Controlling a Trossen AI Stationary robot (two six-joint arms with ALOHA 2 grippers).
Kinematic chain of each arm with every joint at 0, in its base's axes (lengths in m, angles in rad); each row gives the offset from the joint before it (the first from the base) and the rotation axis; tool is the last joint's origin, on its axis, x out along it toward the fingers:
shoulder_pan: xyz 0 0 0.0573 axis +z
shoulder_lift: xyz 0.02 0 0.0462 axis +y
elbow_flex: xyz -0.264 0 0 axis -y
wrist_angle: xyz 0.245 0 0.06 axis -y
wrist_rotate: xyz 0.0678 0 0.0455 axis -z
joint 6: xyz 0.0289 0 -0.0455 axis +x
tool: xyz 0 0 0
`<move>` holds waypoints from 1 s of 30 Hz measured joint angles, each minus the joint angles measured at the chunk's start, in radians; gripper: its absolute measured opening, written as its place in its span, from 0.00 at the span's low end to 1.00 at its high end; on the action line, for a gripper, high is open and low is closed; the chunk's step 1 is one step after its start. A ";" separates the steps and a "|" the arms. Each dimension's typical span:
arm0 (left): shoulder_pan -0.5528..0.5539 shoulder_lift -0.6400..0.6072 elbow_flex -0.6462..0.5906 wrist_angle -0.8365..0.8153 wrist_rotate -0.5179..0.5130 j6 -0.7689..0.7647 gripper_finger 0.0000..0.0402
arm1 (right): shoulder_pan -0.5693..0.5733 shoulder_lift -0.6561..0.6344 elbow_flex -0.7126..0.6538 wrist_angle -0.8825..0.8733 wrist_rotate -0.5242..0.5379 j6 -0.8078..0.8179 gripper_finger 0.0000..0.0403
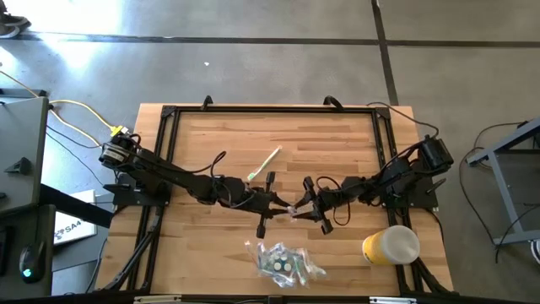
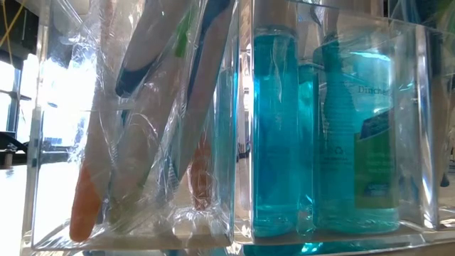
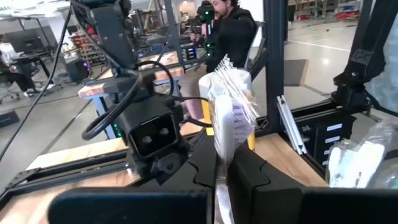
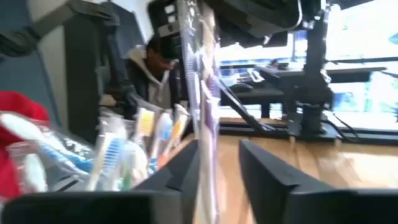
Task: Pick & Place toothbrushing station
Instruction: Put the purple toothbrush into the transparent organizer
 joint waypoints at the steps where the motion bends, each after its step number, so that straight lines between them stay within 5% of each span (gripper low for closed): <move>1: 0.000 0.000 0.002 -0.006 -0.005 -0.001 0.02 | 0.000 0.000 0.000 -0.007 0.019 0.000 0.28; 4: -0.004 0.000 0.039 -0.064 -0.035 -0.005 0.02 | 0.000 0.000 0.000 -0.017 0.058 -0.001 0.42; 9: -0.078 -0.015 0.186 -0.269 -0.226 0.016 0.02 | 0.002 -0.049 -0.020 -0.047 0.058 -0.048 0.62; 15: -0.222 -0.014 0.385 -0.538 -0.476 -0.016 0.02 | 0.007 -0.195 -0.085 -0.167 0.140 -0.058 0.72; 23: -0.380 0.024 0.390 -0.446 -0.710 -0.254 0.02 | 0.008 -0.322 -0.145 -0.254 0.152 -0.056 0.71; 27: -0.475 0.044 0.390 -0.288 -0.851 -0.175 0.02 | 0.008 -0.318 -0.150 -0.294 0.135 -0.055 0.71; 30: -0.559 0.056 0.394 -0.239 -1.050 -0.052 0.02 | 0.008 -0.309 -0.149 -0.290 0.085 -0.029 0.71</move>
